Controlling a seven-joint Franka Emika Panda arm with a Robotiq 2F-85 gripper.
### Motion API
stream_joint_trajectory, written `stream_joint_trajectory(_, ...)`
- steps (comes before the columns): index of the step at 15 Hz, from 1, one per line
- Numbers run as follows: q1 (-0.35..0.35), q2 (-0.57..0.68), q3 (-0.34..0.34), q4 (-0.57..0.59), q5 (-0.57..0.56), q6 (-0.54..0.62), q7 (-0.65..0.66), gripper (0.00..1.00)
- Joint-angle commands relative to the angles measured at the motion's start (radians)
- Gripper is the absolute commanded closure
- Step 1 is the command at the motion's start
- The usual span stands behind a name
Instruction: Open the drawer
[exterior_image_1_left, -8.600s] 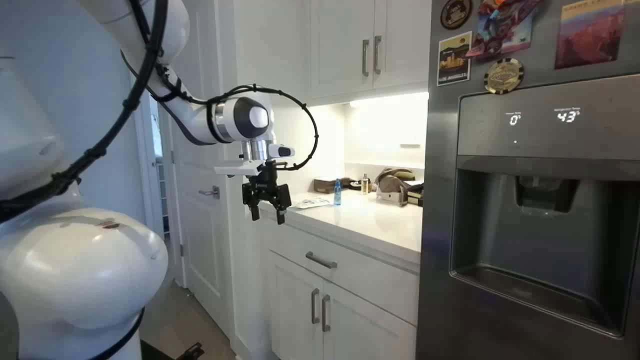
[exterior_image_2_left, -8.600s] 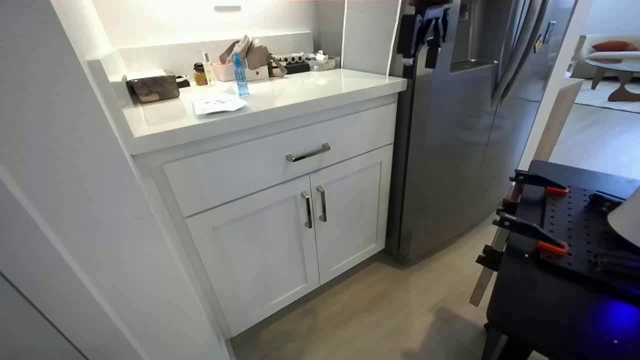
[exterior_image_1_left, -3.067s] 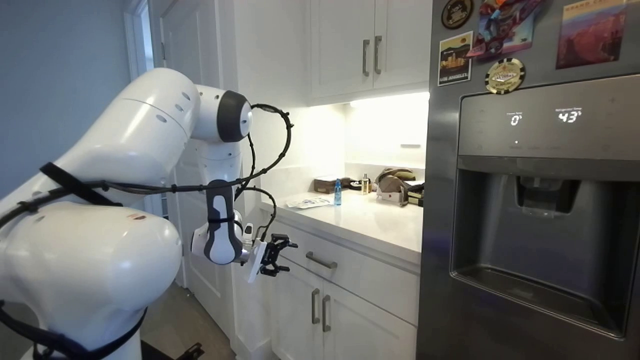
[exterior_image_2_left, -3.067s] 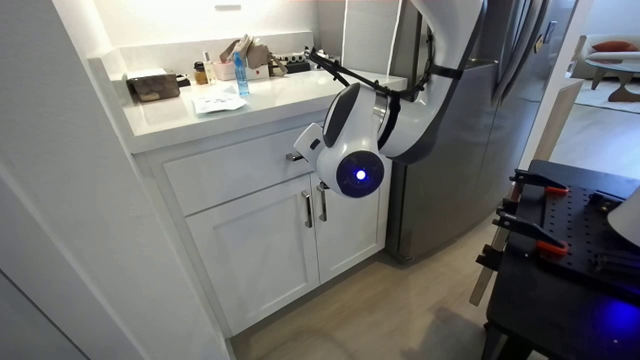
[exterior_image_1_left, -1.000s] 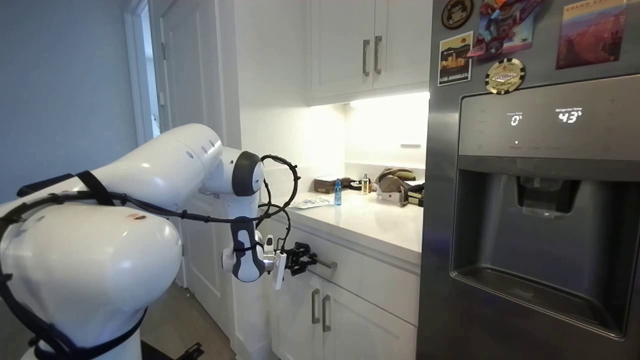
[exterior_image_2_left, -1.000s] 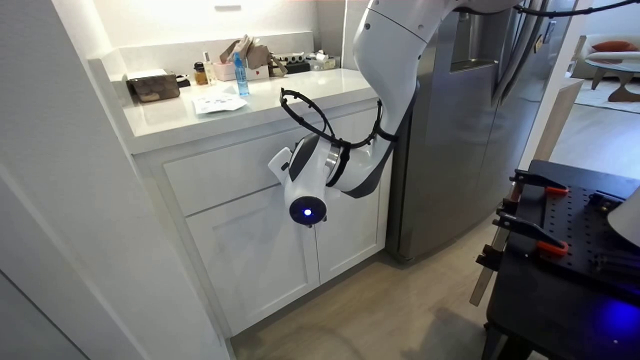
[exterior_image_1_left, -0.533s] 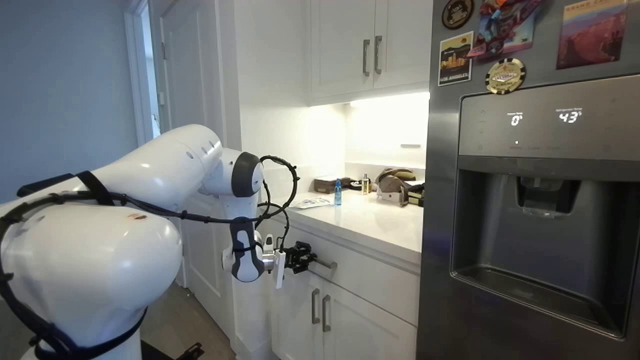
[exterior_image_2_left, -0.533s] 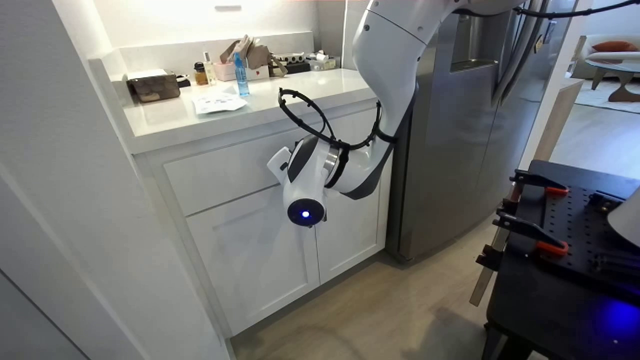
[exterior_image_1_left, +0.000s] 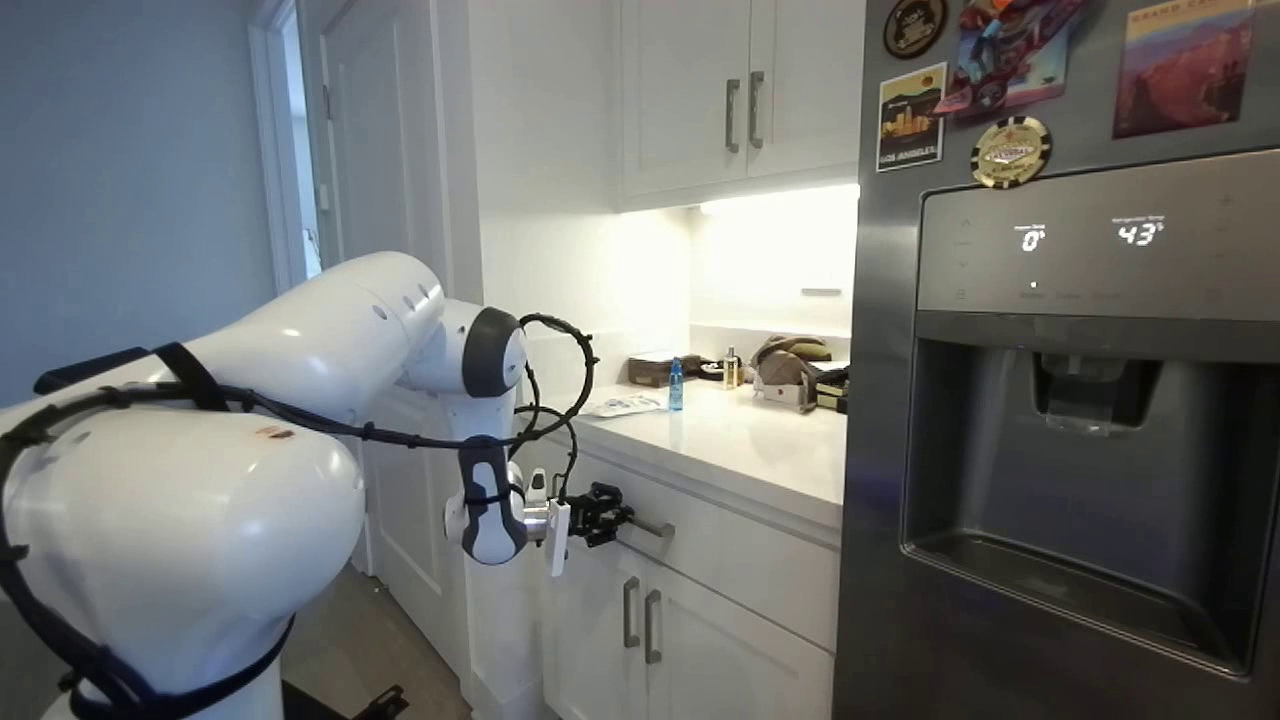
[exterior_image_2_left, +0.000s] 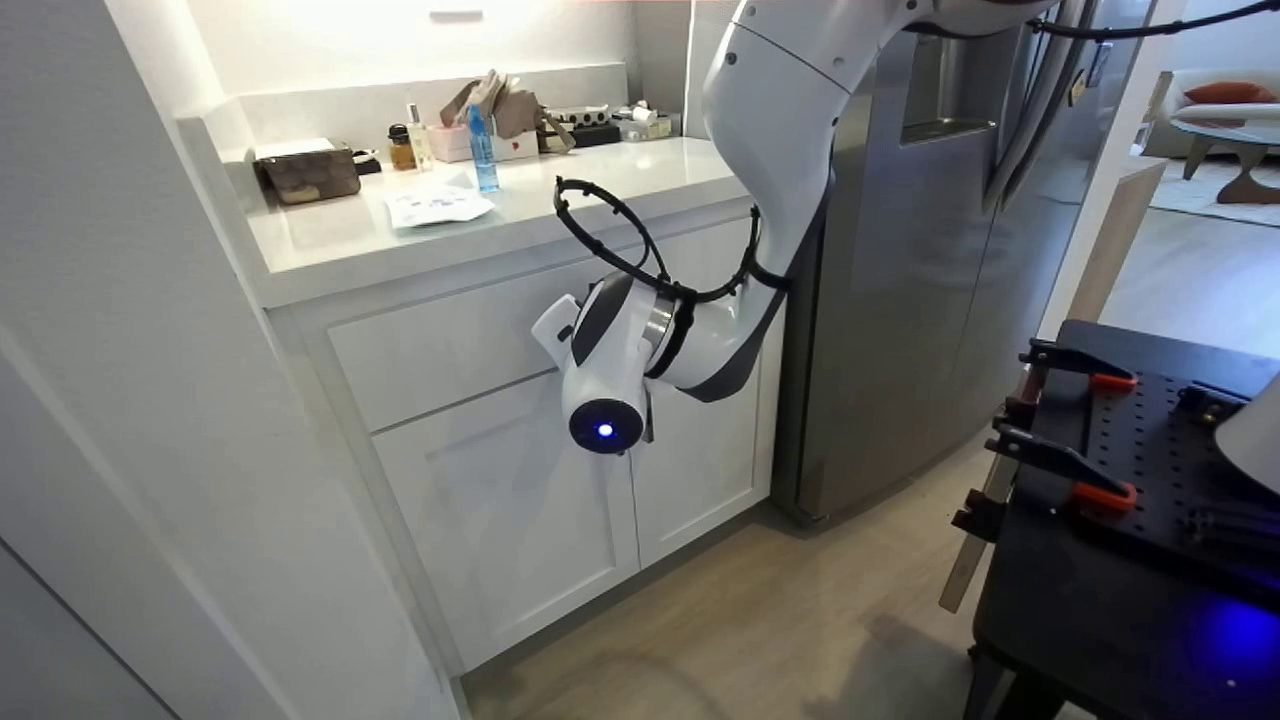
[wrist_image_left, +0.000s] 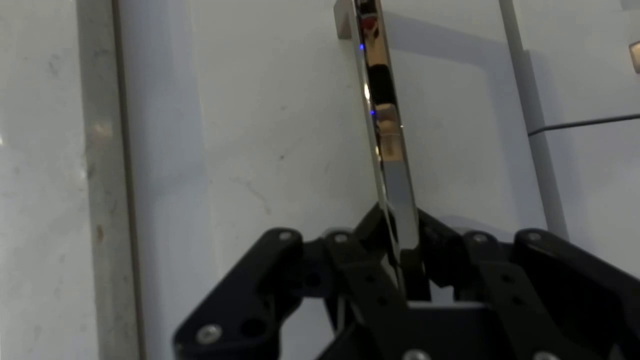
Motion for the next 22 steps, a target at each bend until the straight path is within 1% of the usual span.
stream_joint_trajectory(1,-0.004,0.025,-0.001,0.056,0.025,-0.014,-0.031,0.97)
stream_joint_trajectory(15,-0.006,0.028,0.002,0.064,0.054,-0.004,-0.040,0.97)
stream_joint_trajectory(22,-0.003,0.035,0.005,0.086,0.117,-0.021,-0.071,0.97)
